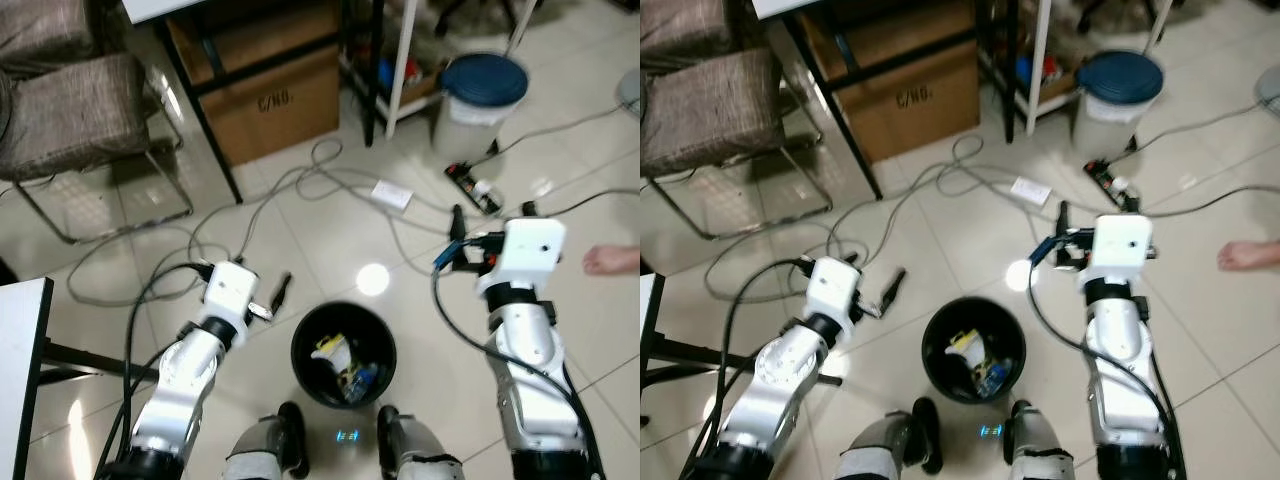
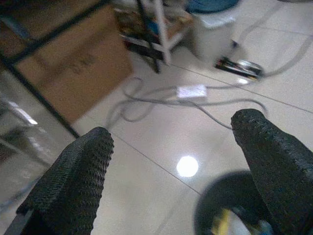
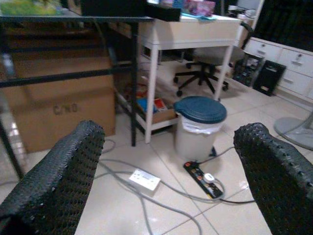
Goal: Picking trash to rubbish bin
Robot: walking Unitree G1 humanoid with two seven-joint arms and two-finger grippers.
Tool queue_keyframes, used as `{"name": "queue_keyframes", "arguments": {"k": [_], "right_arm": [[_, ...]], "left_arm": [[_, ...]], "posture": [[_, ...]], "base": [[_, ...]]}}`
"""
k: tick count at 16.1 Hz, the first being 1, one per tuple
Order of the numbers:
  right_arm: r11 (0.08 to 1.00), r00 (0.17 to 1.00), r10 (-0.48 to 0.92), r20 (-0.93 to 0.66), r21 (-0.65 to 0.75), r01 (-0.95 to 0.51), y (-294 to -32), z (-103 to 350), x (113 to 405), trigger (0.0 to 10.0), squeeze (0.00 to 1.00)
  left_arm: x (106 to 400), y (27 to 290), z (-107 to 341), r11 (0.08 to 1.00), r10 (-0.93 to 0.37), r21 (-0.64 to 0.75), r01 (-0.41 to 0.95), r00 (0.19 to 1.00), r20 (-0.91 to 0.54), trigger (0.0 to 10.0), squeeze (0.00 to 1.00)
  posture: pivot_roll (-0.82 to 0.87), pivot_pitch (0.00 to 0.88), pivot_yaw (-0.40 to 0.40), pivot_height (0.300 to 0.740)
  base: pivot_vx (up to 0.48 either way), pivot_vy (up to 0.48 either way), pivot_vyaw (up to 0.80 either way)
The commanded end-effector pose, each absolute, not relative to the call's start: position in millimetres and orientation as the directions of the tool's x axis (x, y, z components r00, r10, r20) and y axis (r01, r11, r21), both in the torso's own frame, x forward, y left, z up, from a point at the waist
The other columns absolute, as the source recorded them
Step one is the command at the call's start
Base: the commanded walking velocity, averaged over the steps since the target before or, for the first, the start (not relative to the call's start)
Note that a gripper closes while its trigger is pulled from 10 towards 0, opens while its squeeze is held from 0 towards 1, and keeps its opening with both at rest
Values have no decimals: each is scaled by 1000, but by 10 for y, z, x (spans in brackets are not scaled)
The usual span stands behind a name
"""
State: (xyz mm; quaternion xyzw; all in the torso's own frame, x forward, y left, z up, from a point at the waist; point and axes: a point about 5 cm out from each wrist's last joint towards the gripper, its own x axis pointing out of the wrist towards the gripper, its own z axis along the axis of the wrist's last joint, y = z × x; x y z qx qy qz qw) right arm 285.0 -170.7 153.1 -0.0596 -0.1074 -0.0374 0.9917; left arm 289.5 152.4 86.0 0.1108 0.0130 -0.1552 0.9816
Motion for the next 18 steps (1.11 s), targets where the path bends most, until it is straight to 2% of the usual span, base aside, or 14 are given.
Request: {"name": "queue_keyframes", "arguments": {"k": [1, 3, 7, 11, 16, 18], "right_arm": [[993, 978, -33, 205, -103, 55, -1630, 1552, 2789, 10000, 0], [989, 976, 46, 214, -147, -14, -1489, 1656, 2681, 10000, 0], [991, 975, 36, 221, -134, -6, -1487, 1741, 2594, 10000, 0], [985, 980, 65, 191, -168, -33, -1453, 1727, 2527, 10000, 0], [984, 978, 76, 197, -175, -41, -1423, 1782, 2544, 10000, 0], [985, 978, 73, 195, -168, -40, -1424, 1787, 2543, 10000, 0]], "left_arm": [[2880, 1623, 792, 943, -238, 223, 248, 969, -72, 10000, 0], [2938, 1751, 901, 966, -150, 213, 149, 989, -10, 10000, 0], [2983, 1807, 1093, 982, -99, 165, 88, 993, 60, 10000, 0], [3045, 1676, 1187, 988, -98, 129, 86, 991, 96, 10000, 0], [3126, 1642, 1343, 993, -89, 90, 78, 987, 131, 10000, 0], [3128, 1632, 1370, 993, -91, 84, 80, 986, 137, 10000, 0]], "posture": [[-87, 189, 76, 740], [-100, 157, 82, 740], [-91, 132, 79, 740], [-93, 117, 70, 740], [-96, 102, 74, 740], [-95, 105, 74, 740]], "base": [[0, 0, 0], [0, 0, 0], [0, 0, 0], [0, 0, 0], [0, 0, 0], [0, 0, 800]]}}
